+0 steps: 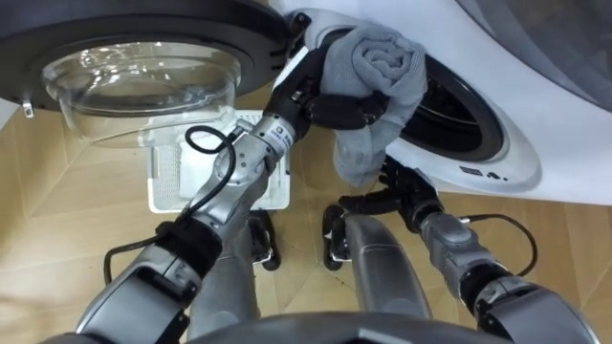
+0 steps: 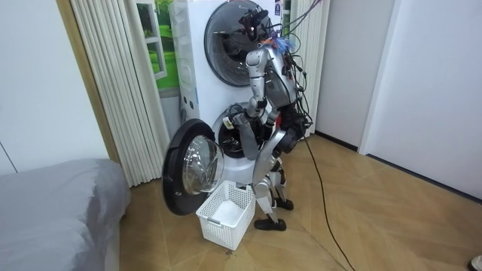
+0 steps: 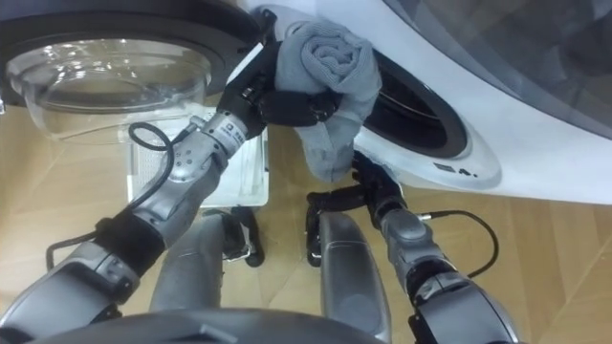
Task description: Put towel into washing machine
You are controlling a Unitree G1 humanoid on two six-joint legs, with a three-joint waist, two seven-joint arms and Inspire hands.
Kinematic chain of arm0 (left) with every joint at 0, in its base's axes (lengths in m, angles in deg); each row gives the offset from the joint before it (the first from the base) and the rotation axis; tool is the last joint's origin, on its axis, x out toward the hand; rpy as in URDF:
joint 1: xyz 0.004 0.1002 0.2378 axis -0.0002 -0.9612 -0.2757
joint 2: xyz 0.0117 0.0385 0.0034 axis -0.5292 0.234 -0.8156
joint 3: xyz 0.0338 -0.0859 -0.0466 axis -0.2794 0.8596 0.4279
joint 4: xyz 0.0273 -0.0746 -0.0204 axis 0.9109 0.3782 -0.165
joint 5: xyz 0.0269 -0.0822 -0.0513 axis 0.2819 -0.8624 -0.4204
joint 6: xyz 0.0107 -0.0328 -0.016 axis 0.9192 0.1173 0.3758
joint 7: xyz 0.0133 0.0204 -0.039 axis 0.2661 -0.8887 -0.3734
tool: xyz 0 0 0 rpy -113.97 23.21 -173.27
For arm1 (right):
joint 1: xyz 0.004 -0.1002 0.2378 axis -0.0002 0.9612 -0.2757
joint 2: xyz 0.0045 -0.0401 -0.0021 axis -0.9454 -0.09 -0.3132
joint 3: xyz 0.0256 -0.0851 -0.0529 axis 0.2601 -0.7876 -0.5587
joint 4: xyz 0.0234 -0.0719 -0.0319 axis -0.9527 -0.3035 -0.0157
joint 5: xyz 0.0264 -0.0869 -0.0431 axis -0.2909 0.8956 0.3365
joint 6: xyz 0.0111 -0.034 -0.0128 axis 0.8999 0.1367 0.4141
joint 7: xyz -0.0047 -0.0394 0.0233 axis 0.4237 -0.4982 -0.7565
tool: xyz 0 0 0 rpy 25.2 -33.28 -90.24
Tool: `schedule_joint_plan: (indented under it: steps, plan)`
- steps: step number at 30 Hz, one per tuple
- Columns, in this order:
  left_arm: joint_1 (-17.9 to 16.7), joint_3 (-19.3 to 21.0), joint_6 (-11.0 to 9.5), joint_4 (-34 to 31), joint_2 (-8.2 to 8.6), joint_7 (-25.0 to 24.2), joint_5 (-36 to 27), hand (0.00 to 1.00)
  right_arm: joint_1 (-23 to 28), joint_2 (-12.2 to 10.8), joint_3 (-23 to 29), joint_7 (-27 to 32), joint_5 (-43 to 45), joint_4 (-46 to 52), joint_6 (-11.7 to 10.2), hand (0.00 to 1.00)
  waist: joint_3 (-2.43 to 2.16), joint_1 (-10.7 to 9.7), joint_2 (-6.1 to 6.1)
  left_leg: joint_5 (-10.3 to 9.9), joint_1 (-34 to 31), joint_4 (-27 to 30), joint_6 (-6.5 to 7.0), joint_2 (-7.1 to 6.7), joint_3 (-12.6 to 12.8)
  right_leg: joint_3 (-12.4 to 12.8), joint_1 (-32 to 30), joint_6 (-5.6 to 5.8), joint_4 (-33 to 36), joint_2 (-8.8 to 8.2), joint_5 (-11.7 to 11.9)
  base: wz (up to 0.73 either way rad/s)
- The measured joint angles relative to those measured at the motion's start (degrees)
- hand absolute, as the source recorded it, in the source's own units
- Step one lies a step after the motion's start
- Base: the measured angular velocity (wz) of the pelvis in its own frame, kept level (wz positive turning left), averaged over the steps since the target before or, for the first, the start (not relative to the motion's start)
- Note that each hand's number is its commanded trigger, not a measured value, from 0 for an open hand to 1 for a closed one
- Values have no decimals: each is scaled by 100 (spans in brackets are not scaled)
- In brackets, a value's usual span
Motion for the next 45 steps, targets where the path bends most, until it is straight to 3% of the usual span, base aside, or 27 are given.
schedule_joint_plan:
  steps: [7, 13, 17, 24, 25, 26, 36, 45]
  plan:
    - [-101, -151, 5, 4, -23, -197, -570, 100, 4, 9, -92, -114, 285, 244, 164, 0, 1, 112, 9, 10, -6, -41, -16, -23, -18, -105, -19, -14, 1, -41, -11, 1]
    - [-240, -209, 33, 312, -43, -822, -851, 100, -32, 14, -80, -246, 393, 369, 193, 0, 1, 144, 9, 15, -24, -34, -22, -15, -38, -127, -25, -24, -13, -32, -16, 2]
    - [-316, -261, 122, 563, -76, -1035, -931, 100, -22, 19, -82, -296, 677, 430, 367, 0, 1, 140, 9, 16, -2, -60, -23, -17, -11, -120, -25, -24, -8, -37, -16, -1]
    - [-444, -293, 304, 645, -168, -1312, -1522, 100, 7, 38, -87, -392, 687, 434, 426, 0, -1, 133, 37, 23, -2, -67, -35, -15, -8, -110, -45, -36, 11, -34, -24, -1]
    - [-456, -291, 315, 645, -172, -1325, -1545, 100, 8, 39, -87, -390, 690, 434, 427, 90, -1, 134, 43, 23, -5, -67, -36, -15, -8, -110, -49, -36, 10, -33, -24, 0]
    - [-466, -289, 364, 645, -181, -1375, -1593, 100, 17, 38, -88, -385, 708, 437, 432, 100, -3, 142, 50, 24, -11, -67, -38, -15, -8, -110, -59, -38, 12, -34, -25, 0]
    - [-589, -291, 768, 668, -201, -1523, -2232, 100, 129, 67, -86, -416, 889, 460, 567, 100, -55, 137, 148, 23, -25, 12, -39, -6, -13, -193, -72, -57, 89, -67, -36, 0]
    - [-597, -230, 903, 666, -201, -1529, -2778, 100, 140, 64, -71, -326, 1108, 633, 680, 100, -79, 140, 184, 44, -62, 13, -33, -10, -18, -219, -109, -65, 110, -92, -31, 0]
